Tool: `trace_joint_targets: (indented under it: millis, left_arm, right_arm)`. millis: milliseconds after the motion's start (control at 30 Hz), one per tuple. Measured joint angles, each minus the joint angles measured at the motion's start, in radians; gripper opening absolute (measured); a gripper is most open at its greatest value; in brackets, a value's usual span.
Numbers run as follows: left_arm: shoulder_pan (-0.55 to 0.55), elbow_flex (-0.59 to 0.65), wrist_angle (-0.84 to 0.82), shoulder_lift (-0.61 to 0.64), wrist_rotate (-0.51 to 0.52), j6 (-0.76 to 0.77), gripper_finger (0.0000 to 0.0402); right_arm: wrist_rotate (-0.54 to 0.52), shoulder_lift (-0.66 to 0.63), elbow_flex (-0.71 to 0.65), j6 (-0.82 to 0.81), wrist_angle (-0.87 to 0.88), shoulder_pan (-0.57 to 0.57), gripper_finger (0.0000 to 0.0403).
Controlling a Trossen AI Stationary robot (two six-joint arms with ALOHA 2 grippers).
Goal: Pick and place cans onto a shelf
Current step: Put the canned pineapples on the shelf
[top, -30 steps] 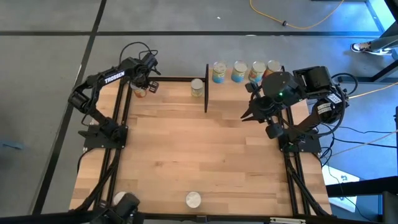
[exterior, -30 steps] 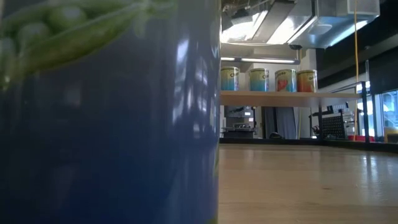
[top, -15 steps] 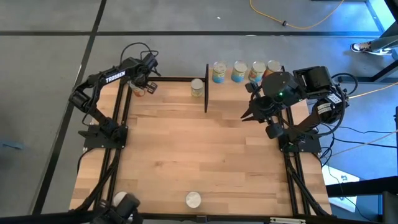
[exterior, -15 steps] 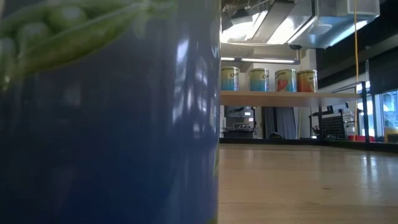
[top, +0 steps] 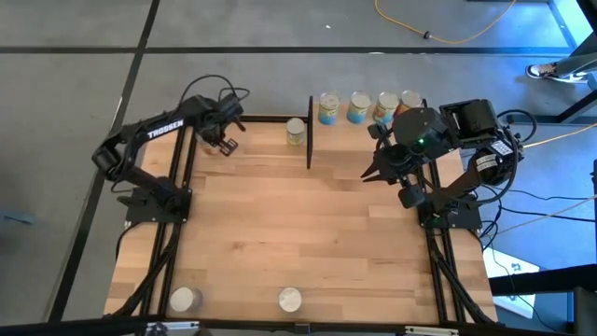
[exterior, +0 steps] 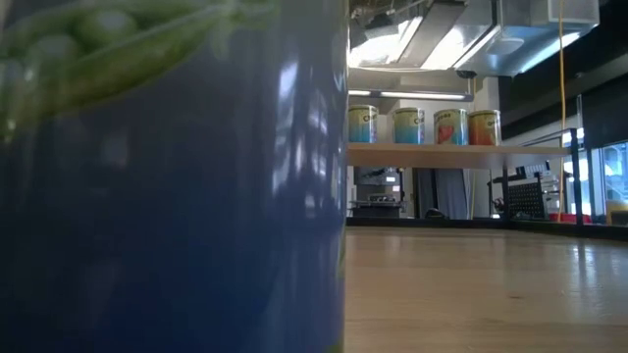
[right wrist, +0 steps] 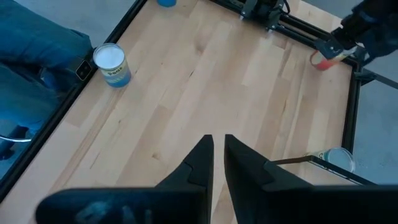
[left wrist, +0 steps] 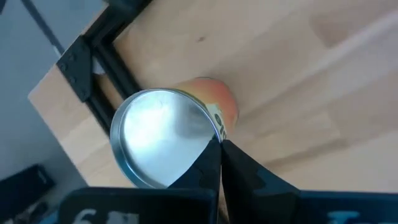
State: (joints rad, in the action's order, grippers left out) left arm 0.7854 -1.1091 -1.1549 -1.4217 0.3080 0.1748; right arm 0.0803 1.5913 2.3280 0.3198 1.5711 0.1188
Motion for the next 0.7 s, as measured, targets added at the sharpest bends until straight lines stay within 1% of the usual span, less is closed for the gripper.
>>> trace_joint_targets:
  millis: [167, 300, 367, 533, 700]
  left_arm:
    - [-0.153, -0.011, -0.059, 0.065, -0.010, 0.080, 0.0000]
    - [-0.319, -0.084, -0.106, 0.074, -0.027, 0.136, 0.0000]
    - [-0.407, -0.140, -0.104, 0.073, -0.042, 0.139, 0.0000]
    - [-0.620, -0.315, -0.098, 0.038, -0.027, 0.171, 0.0000]
    - [-0.790, -0.532, -0.112, -0.059, 0.064, 0.131, 0.0000]
  right_arm:
    - [0.000, 0.000, 0.000, 0.000, 0.000, 0.000, 0.0042]
    - [0.001, 0.000, 0.000, -0.001, 0.000, 0.000, 0.0042]
    - [0.000, 0.000, 0.000, -0.001, 0.000, 0.000, 0.0042]
    - [0.001, 0.000, 0.000, -0.001, 0.000, 0.000, 0.0042]
    - [0.001, 0.000, -0.001, -0.001, 0.000, 0.000, 0.0042]
